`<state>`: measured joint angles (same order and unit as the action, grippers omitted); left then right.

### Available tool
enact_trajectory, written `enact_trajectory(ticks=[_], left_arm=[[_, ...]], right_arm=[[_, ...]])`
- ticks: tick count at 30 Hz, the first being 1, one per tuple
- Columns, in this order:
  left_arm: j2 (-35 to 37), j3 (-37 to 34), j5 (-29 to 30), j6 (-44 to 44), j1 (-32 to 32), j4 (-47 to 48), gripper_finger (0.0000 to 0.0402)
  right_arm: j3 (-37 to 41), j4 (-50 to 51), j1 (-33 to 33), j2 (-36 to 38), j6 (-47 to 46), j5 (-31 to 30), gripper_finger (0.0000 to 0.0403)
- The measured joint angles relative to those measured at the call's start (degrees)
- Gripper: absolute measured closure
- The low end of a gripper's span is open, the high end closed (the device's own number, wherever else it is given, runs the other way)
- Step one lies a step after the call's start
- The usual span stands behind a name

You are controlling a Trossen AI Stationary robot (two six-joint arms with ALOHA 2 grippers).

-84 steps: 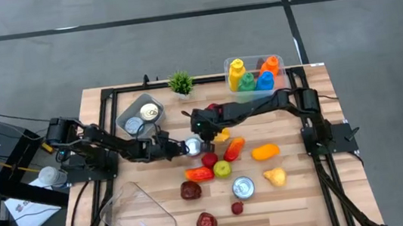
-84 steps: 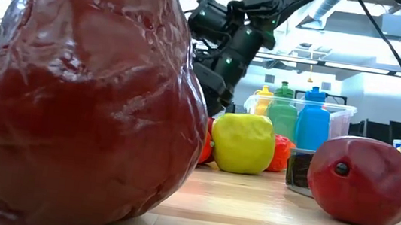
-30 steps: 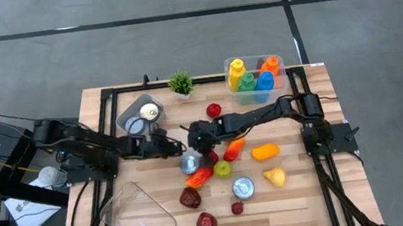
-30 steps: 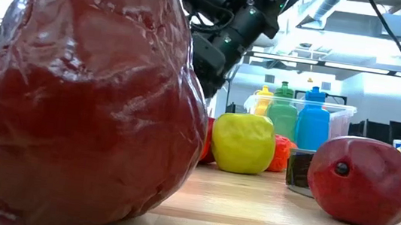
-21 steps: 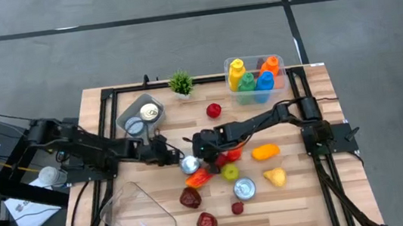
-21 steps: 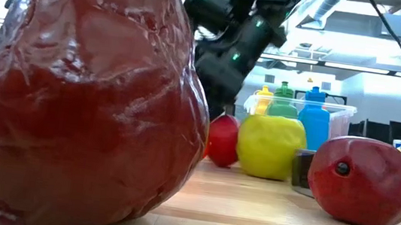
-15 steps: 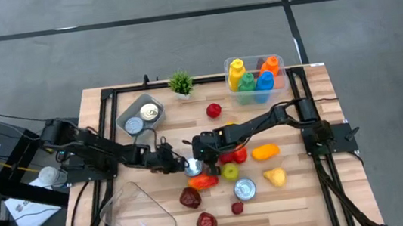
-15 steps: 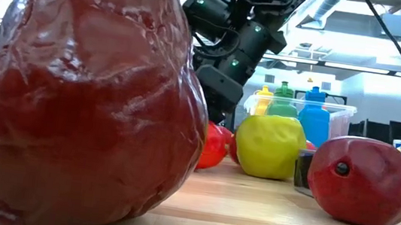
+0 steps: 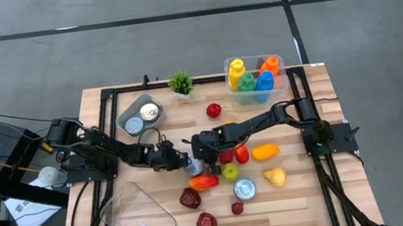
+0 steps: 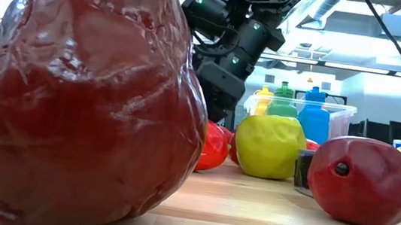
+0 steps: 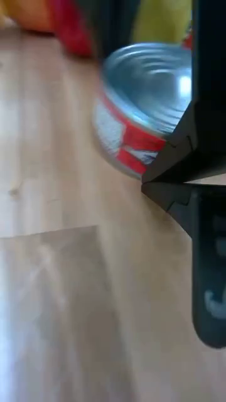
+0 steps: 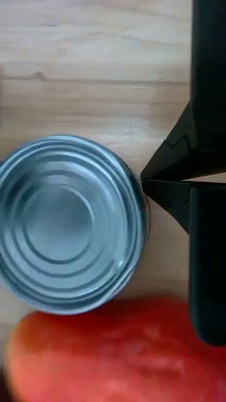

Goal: Pick & Place Food Item
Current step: Put the red tuna can into the gray bin

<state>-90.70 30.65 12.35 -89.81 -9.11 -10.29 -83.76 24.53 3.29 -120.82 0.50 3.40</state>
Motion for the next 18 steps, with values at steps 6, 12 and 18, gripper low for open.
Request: enact_trajectory(ticks=[6, 12, 18], left_arm=[[0.2, 0.8, 3.9, -0.1, 1.9, -4.1, 0.0401], [0.6, 0.7, 4.3, 4.3, 3.7, -5.2, 0.0401], [13.2, 0.8, 0.3, 8.8, 5.6, 11.3, 0.0401]], right_arm=[[-3.1, -2.5, 0.0, 0.4, 1.2, 0.5, 0.0403], [-6.5, -0.2, -0.9, 0.2, 1.5, 1.3, 0.0403], [-6.9, 2.4, -1.0, 1.5, 2.8, 1.3, 0.0403]])
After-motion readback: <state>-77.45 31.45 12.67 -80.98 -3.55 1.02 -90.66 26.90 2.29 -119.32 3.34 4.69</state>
